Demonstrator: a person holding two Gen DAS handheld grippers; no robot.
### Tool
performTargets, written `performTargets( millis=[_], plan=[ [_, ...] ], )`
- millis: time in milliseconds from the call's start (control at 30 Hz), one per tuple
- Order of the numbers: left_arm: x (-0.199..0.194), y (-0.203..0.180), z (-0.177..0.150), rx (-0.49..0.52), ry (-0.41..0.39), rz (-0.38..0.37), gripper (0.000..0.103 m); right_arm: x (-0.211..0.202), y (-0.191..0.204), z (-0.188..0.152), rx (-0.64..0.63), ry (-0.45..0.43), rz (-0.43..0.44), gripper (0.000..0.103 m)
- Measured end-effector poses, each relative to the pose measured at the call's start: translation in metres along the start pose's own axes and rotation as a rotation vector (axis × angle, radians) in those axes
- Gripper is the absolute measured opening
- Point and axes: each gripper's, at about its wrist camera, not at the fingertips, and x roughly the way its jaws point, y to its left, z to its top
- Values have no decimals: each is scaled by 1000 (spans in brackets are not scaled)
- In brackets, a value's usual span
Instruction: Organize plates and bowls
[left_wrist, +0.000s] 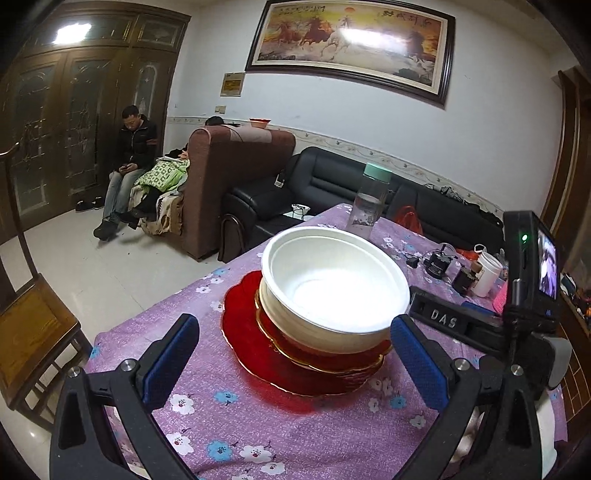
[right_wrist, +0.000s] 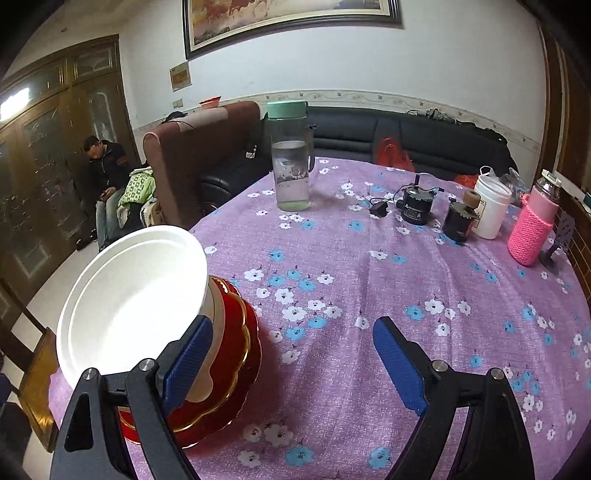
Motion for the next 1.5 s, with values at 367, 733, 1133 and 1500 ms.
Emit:
performTargets(
  millis=[367, 733, 1133, 1500],
  plan=[
    [-26, -16, -4, 38, -191, 59, 103, -25, -43, -48, 163, 16, 56, 92],
    [13, -33, -8, 97, 5, 91, 103, -30, -18, -97, 126, 75, 119, 92],
    [30, -30, -18, 88, 121, 77, 103, -34, 20, -103, -34, 50, 97, 92],
    [38, -29, -22, 84, 153, 66, 103, -34, 30, -92, -76, 27, 86, 92]
  ],
)
